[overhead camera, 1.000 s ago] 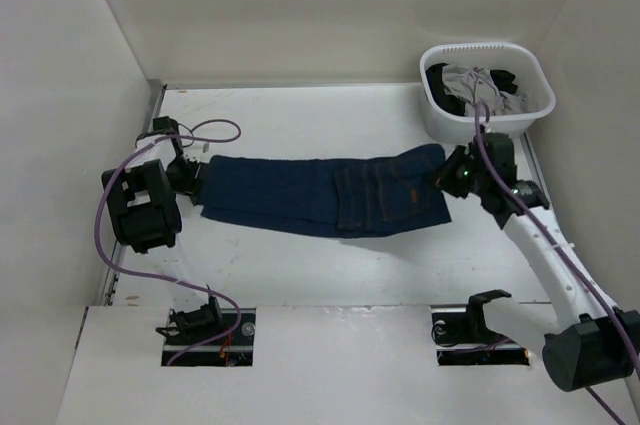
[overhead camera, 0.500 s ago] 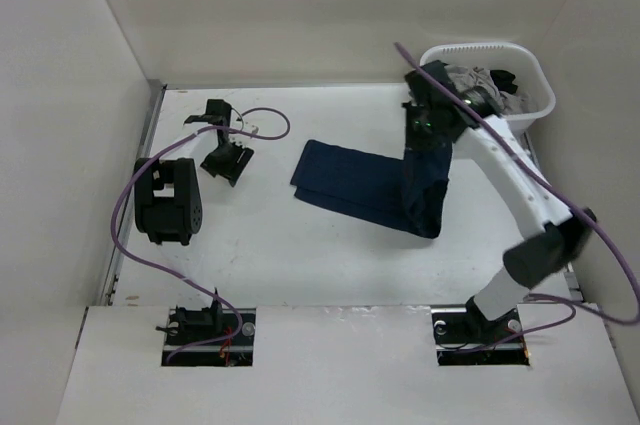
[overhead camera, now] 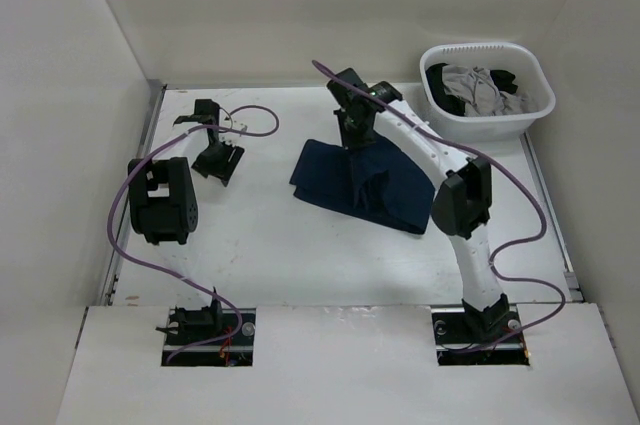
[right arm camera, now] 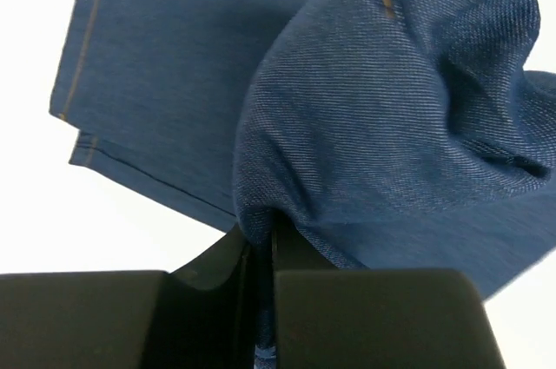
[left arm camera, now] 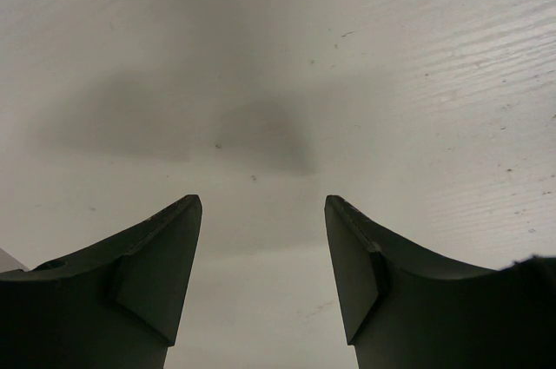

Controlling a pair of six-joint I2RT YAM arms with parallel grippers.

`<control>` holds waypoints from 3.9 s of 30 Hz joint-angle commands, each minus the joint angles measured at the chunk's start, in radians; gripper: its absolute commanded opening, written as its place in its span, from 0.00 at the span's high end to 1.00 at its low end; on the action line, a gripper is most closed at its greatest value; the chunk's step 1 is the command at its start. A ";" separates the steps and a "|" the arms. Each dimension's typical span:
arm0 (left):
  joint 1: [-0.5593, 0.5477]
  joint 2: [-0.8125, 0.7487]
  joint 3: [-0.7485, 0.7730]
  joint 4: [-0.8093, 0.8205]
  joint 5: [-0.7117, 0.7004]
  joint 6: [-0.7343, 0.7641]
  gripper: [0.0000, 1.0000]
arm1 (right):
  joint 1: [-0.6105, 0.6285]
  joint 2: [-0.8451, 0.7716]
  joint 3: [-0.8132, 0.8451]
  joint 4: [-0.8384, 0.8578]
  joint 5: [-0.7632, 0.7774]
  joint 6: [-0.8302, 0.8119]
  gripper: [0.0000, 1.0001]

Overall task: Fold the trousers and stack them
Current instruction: Fold the trousers

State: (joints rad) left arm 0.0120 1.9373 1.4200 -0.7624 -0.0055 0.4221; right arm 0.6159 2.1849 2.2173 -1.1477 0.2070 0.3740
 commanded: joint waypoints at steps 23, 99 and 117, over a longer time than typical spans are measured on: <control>-0.313 -0.028 0.254 -0.012 0.458 -0.190 0.37 | -0.150 -0.878 -1.264 0.772 -0.107 0.442 0.00; -0.373 -0.081 0.077 0.287 0.036 -0.085 0.40 | -0.270 -0.907 -1.406 0.948 -0.445 0.226 0.00; -0.505 -0.368 -0.358 0.118 0.151 -0.135 0.42 | -0.213 -0.344 -0.987 1.004 -0.304 0.276 0.97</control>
State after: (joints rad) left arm -0.4770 1.5650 1.1343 -0.5888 0.0868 0.3248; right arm 0.4191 1.7935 1.1557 -0.1623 -0.1116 0.6041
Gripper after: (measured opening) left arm 0.589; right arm 0.034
